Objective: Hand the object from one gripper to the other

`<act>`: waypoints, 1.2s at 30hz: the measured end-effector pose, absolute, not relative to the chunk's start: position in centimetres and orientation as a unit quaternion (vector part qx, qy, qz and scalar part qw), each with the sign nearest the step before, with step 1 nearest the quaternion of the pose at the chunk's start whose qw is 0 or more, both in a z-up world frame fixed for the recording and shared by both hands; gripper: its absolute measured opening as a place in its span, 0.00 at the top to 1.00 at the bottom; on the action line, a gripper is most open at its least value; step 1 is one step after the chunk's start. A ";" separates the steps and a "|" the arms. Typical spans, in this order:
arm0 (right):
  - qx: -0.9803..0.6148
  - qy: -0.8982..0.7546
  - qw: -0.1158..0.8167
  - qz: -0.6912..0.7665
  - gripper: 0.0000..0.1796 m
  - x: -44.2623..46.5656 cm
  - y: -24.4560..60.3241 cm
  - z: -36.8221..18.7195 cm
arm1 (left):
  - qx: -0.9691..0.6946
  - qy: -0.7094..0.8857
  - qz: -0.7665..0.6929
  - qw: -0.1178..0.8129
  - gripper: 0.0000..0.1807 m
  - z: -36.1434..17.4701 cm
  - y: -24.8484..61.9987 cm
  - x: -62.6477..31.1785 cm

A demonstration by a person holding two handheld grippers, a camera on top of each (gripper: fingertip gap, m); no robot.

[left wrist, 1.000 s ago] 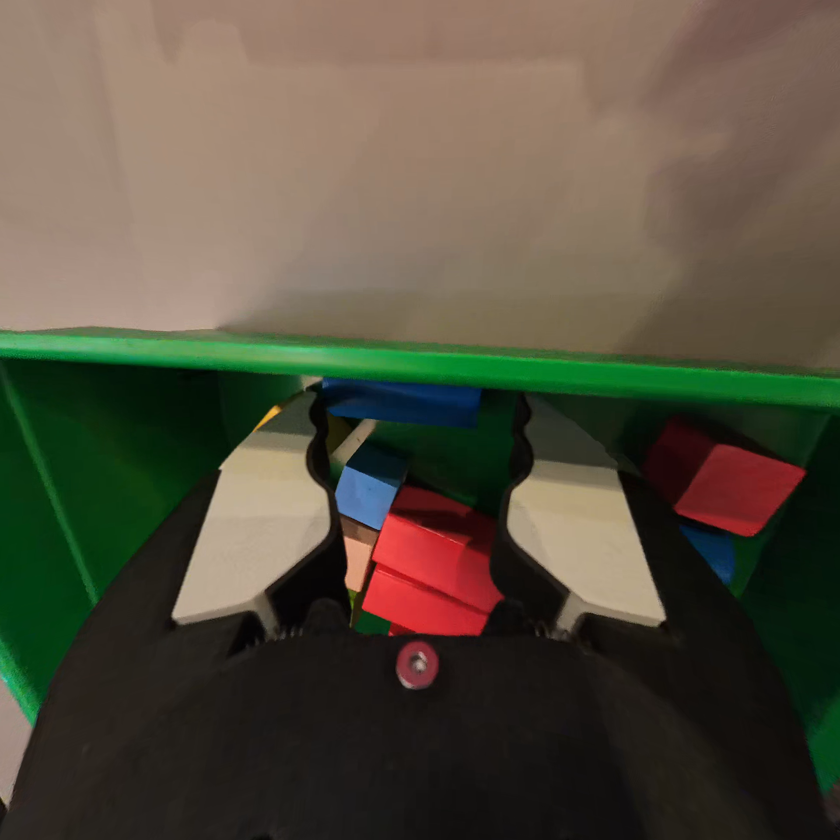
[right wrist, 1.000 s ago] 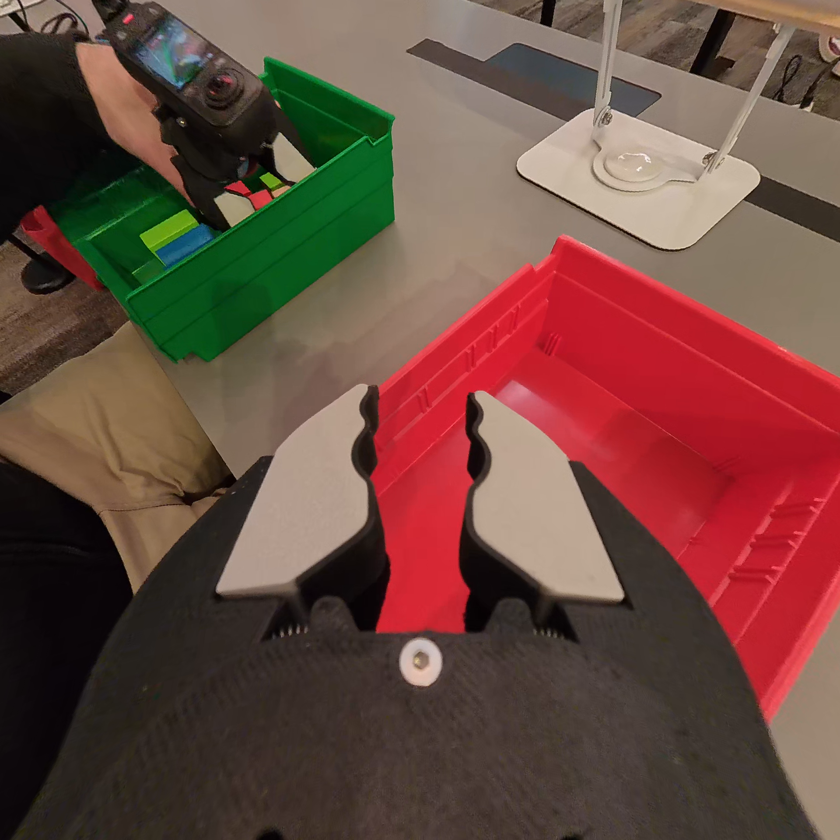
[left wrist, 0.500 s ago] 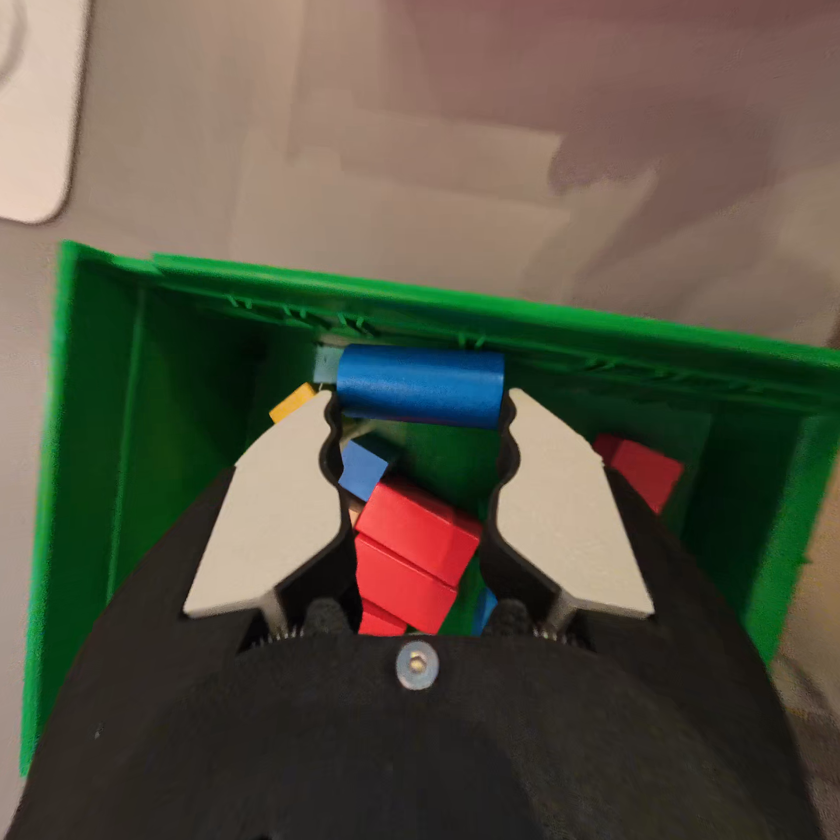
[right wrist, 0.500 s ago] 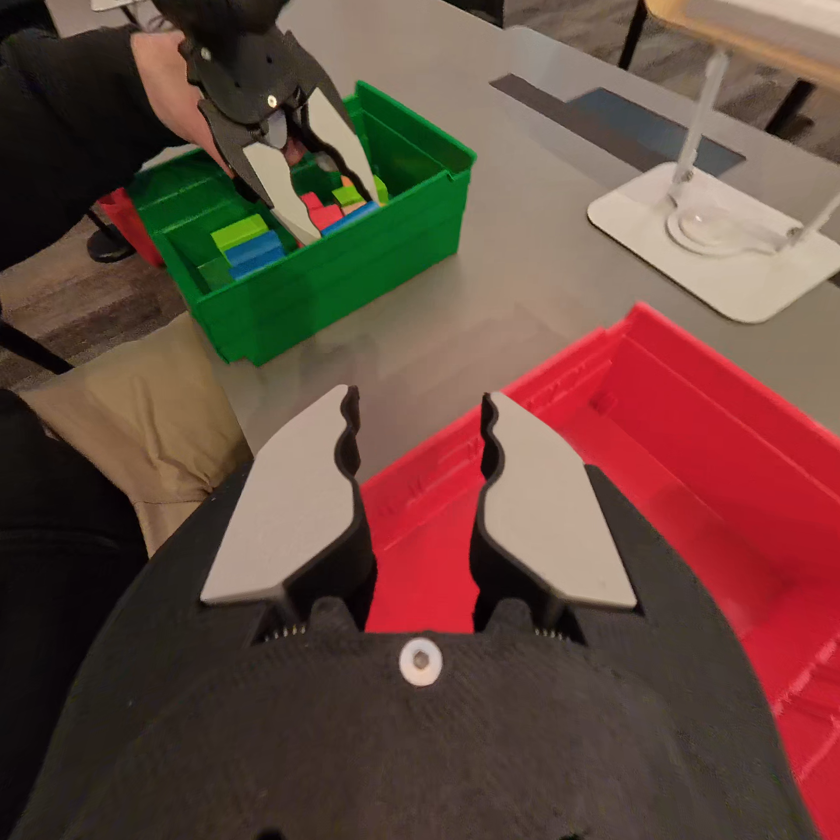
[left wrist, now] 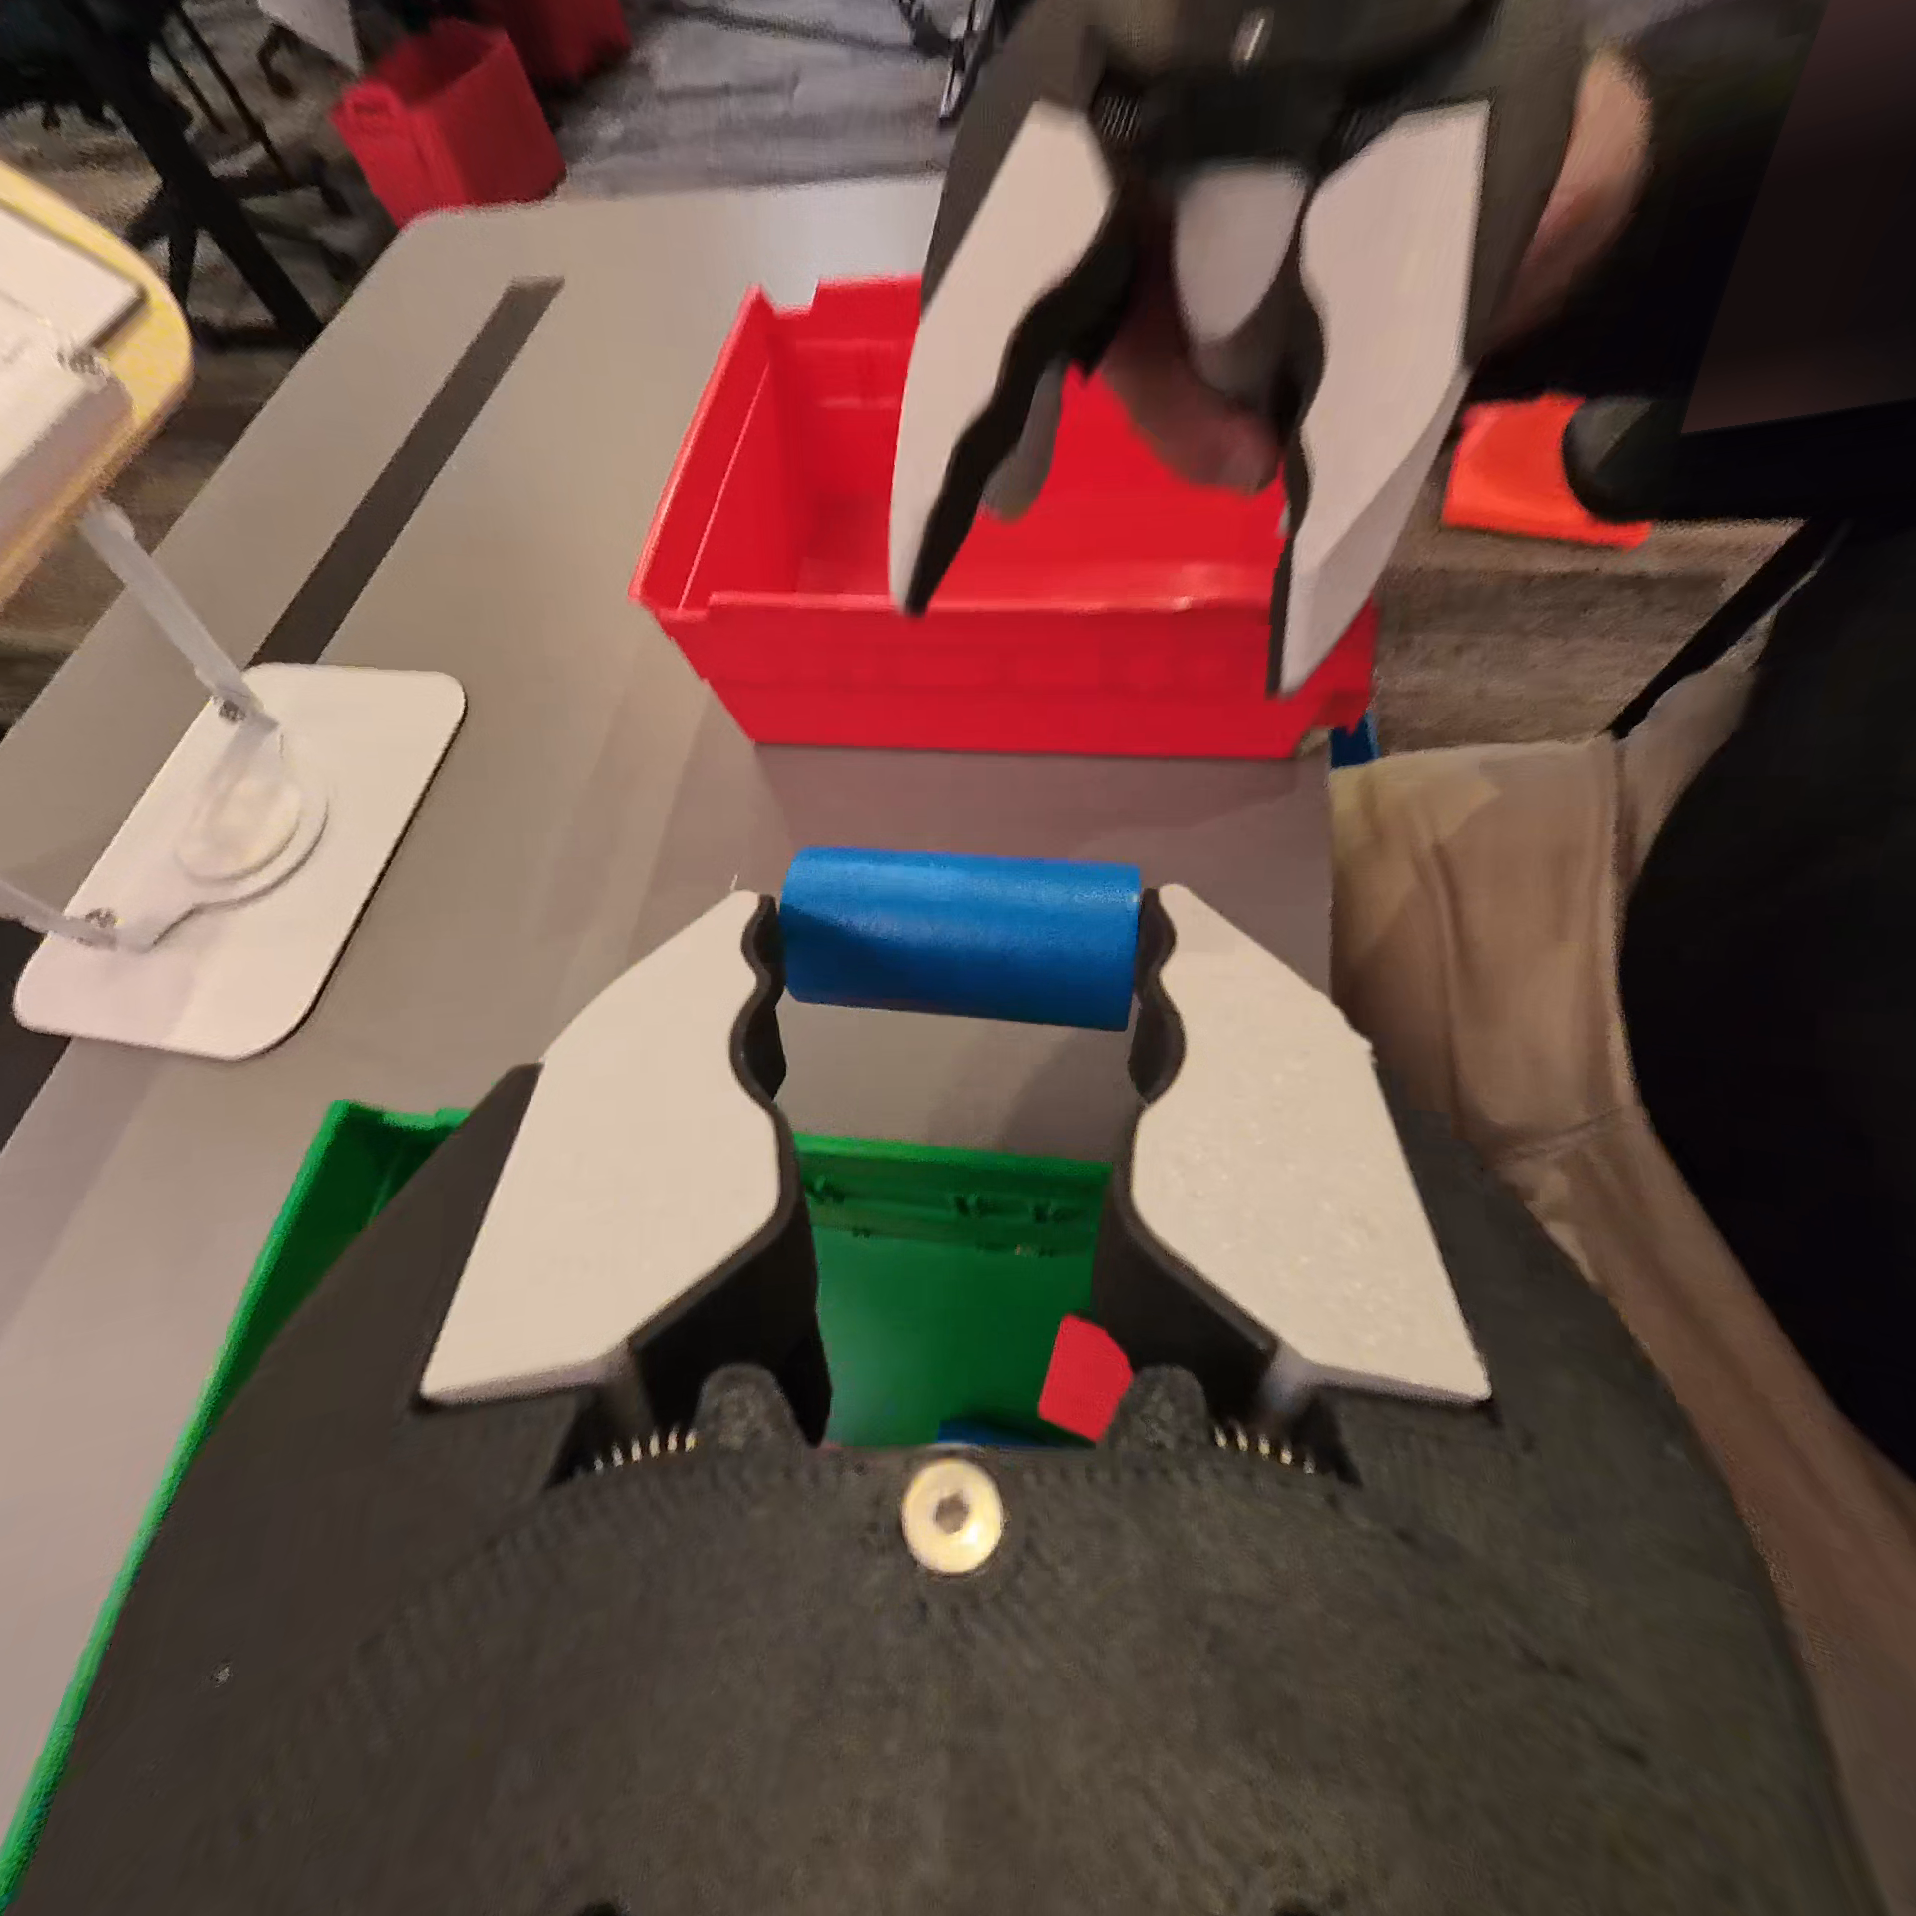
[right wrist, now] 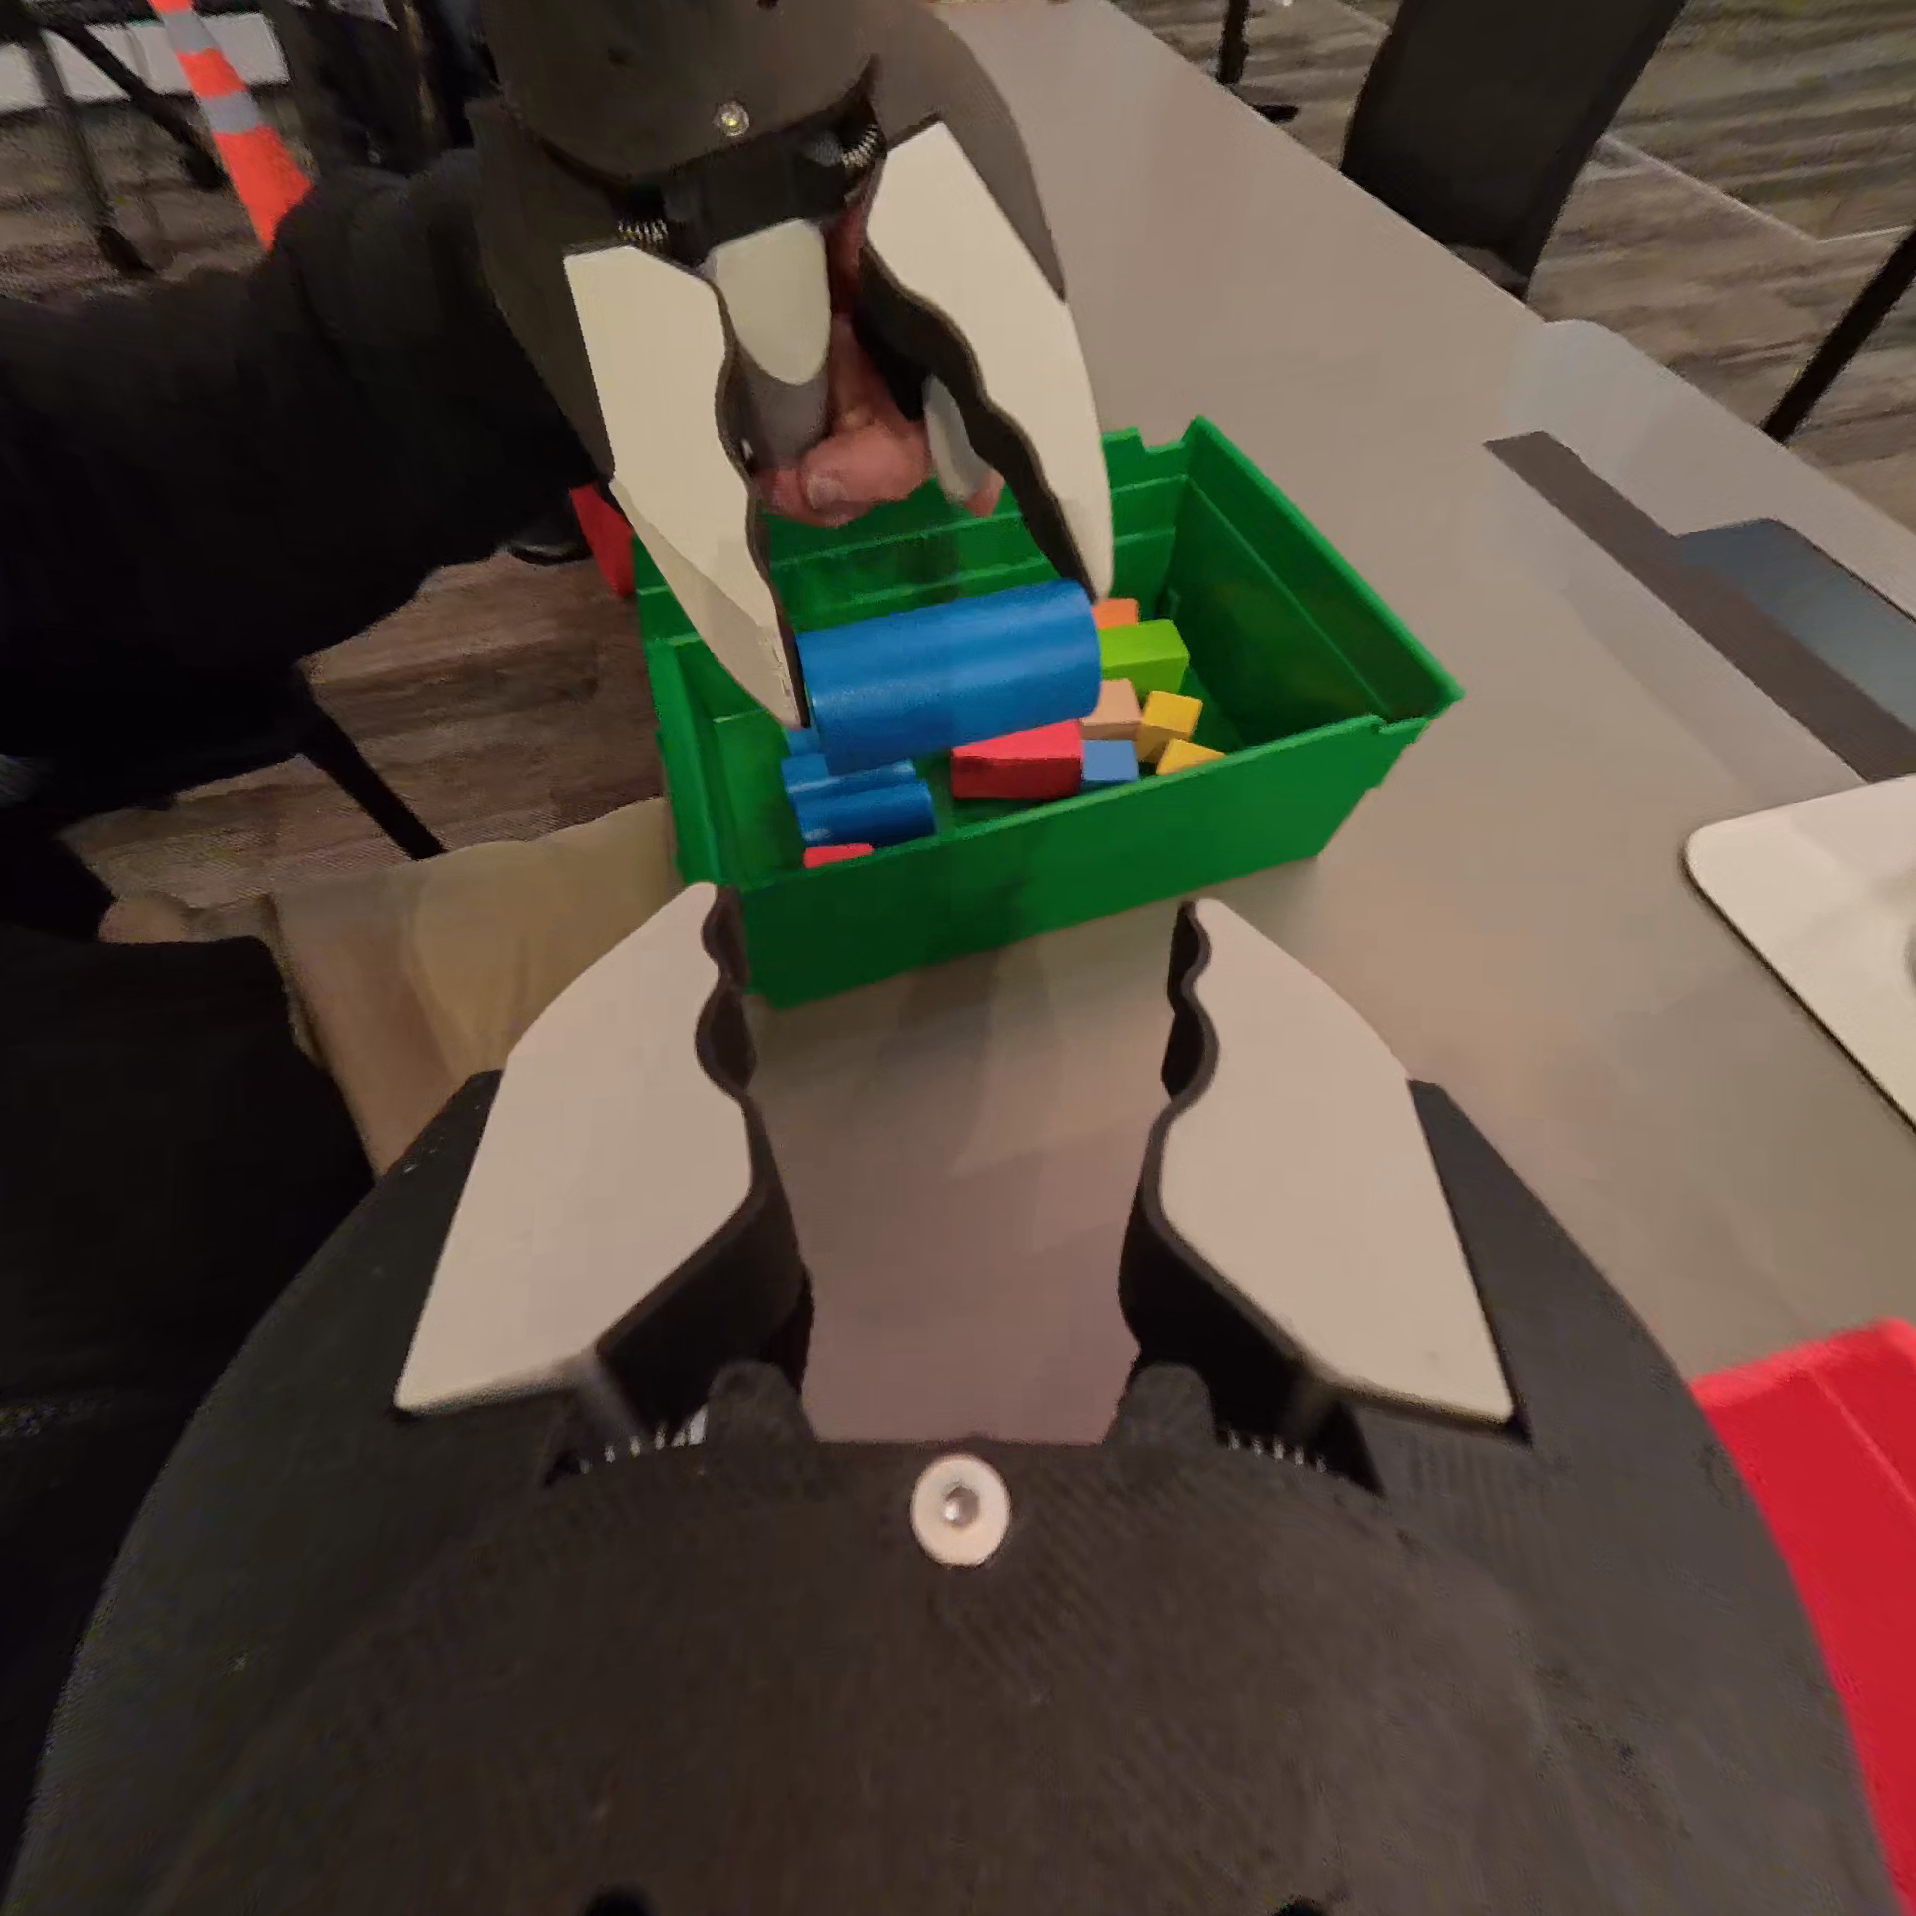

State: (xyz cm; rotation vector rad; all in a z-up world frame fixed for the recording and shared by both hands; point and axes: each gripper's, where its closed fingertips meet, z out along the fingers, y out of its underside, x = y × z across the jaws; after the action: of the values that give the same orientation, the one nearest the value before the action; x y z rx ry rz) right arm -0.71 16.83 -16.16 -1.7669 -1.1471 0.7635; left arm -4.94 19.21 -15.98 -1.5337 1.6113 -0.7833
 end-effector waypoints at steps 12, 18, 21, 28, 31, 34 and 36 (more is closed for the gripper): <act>-0.658 -0.473 0.477 0.341 0.59 -2.9 16.1 -15.0 | -0.549 0.606 -0.406 0.407 0.64 -12.6 15.6 -0.5; -0.654 -0.459 0.481 0.359 0.60 -2.7 16.1 -14.6 | -0.551 0.589 -0.433 0.402 0.64 -12.3 15.6 -0.3; -0.655 -0.461 0.477 0.362 0.60 -2.4 16.0 -14.4 | -0.552 0.580 -0.444 0.403 0.64 -12.1 15.6 -0.1; -0.695 -0.498 0.439 0.274 0.60 3.6 17.9 -14.9 | -0.567 0.548 -0.423 0.446 0.60 -10.0 17.7 -2.1; -0.743 -0.513 0.394 0.173 0.60 9.6 20.6 -16.8 | -0.587 0.549 -0.376 0.461 0.62 -10.2 19.4 -4.4; -0.780 -0.531 0.315 0.099 0.60 14.4 22.4 -20.0 | -0.613 0.552 -0.324 0.463 0.65 -10.9 20.8 -6.6; -0.794 -0.551 0.249 0.068 0.60 16.2 22.9 -22.6 | -0.628 0.555 -0.289 0.462 0.64 -11.8 21.6 -7.8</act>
State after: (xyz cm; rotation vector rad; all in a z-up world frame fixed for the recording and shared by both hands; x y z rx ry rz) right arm 16.23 22.91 -22.64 -2.1624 -1.5014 0.1865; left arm -7.76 21.56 -11.79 -1.5458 1.3652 -0.7117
